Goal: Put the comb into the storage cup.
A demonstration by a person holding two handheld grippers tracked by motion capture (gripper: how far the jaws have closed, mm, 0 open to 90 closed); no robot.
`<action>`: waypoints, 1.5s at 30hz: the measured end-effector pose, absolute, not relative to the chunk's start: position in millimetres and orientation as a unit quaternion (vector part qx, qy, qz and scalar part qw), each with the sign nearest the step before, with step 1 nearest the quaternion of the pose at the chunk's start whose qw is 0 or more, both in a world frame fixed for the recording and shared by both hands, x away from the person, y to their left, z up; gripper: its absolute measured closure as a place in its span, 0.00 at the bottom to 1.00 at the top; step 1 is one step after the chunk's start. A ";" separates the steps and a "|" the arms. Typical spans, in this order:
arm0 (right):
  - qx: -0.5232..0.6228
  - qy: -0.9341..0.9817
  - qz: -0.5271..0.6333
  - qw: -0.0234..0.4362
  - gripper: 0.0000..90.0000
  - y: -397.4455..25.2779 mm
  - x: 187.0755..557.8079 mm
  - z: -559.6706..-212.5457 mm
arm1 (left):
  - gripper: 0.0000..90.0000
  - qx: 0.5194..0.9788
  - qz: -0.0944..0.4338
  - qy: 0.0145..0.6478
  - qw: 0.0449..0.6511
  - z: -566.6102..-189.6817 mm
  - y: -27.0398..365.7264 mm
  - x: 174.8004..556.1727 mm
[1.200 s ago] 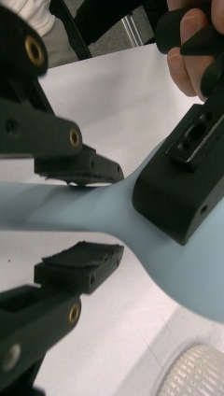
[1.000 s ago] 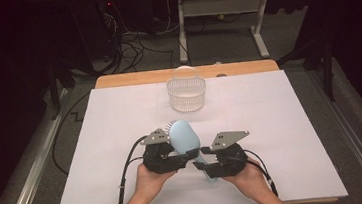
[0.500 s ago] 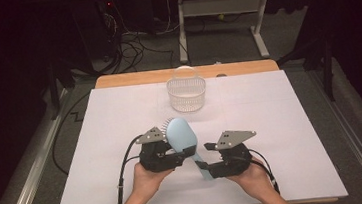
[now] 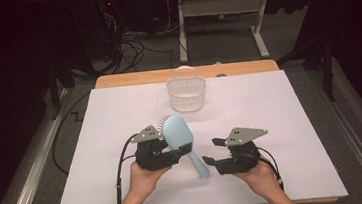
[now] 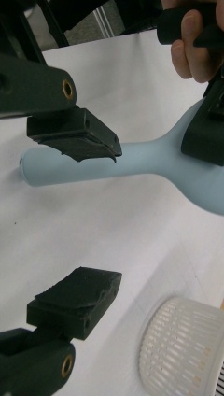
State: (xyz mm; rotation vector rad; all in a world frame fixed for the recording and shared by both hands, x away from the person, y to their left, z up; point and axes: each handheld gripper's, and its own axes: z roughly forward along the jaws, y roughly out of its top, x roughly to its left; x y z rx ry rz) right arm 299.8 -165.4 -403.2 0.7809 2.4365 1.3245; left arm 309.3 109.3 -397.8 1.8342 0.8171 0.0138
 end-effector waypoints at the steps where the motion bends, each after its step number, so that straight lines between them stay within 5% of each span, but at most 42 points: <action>1: 0.270 0.837 0.458 0.130 0.38 -167.1 300.0 -403.1 | 0.57 0.770 0.006 0.343 0.537 -397.6 109.6 309.4; 45: 0.398 0.738 0.499 0.220 0.34 -306.0 282.8 -439.0 | 0.57 0.756 0.031 0.358 0.547 -388.5 123.3 311.4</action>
